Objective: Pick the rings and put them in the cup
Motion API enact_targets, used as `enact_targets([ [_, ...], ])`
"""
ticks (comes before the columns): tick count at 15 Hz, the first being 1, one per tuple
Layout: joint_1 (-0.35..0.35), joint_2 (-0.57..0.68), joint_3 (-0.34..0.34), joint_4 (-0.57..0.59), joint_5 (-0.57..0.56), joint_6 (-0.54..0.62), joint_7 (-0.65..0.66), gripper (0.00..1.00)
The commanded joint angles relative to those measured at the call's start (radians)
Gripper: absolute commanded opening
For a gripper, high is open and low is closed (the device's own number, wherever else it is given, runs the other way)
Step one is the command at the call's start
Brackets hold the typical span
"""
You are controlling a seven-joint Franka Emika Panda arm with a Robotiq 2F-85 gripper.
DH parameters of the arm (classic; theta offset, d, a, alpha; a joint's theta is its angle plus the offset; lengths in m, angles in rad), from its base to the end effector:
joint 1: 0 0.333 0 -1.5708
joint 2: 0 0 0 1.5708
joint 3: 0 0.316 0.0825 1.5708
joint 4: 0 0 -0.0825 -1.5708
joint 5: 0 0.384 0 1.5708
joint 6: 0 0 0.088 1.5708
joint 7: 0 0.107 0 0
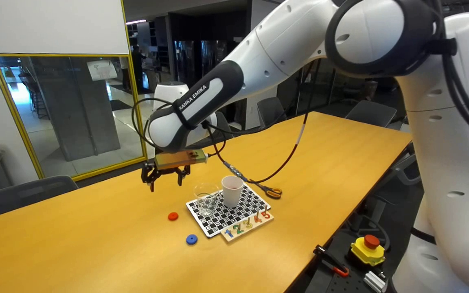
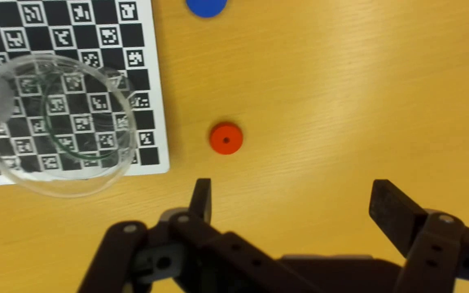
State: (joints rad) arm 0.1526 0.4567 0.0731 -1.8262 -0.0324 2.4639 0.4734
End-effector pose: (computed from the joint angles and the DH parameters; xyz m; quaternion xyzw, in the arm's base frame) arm 0.6479 0.1447 0.3031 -0.9890 0.1166 -0.0841 0.0354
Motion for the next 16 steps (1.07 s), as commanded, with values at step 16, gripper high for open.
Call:
enact_targets([
  [16, 0.028, 0.451, -0.025, 0.48, -0.061, -0.273, -0.455, 1.0],
])
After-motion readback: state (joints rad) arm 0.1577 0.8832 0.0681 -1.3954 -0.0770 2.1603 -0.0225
